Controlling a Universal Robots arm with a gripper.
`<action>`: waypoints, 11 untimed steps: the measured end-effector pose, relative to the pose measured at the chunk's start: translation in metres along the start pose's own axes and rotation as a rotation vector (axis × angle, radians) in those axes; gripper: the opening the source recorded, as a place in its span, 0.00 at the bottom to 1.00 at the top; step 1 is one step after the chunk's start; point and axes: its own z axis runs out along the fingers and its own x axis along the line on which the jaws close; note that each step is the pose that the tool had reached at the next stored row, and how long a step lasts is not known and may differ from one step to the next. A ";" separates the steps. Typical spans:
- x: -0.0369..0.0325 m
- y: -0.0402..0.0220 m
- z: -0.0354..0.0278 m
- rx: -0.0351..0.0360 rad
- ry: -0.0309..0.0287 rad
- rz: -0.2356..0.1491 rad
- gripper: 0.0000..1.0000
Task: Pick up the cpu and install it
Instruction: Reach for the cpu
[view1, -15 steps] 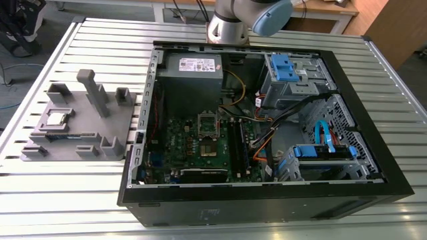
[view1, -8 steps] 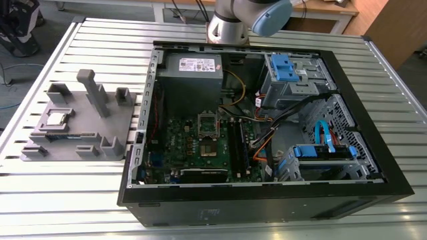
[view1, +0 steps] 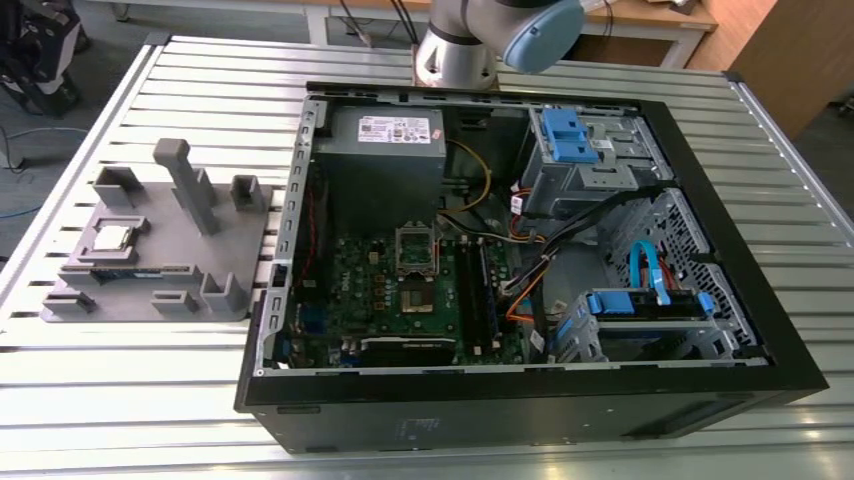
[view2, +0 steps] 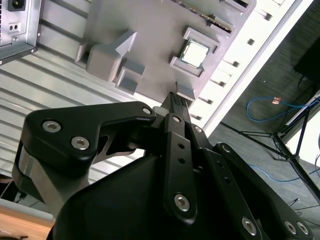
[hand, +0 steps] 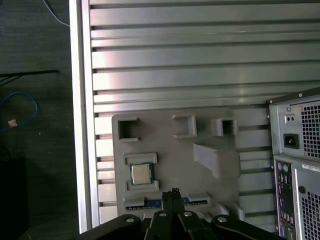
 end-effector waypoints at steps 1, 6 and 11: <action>0.0001 -0.0001 0.0018 0.0001 0.0006 0.000 0.11; 0.0008 -0.0005 0.0105 0.0036 0.0037 0.000 0.11; 0.0015 -0.0009 0.0196 0.0057 0.0075 0.000 0.11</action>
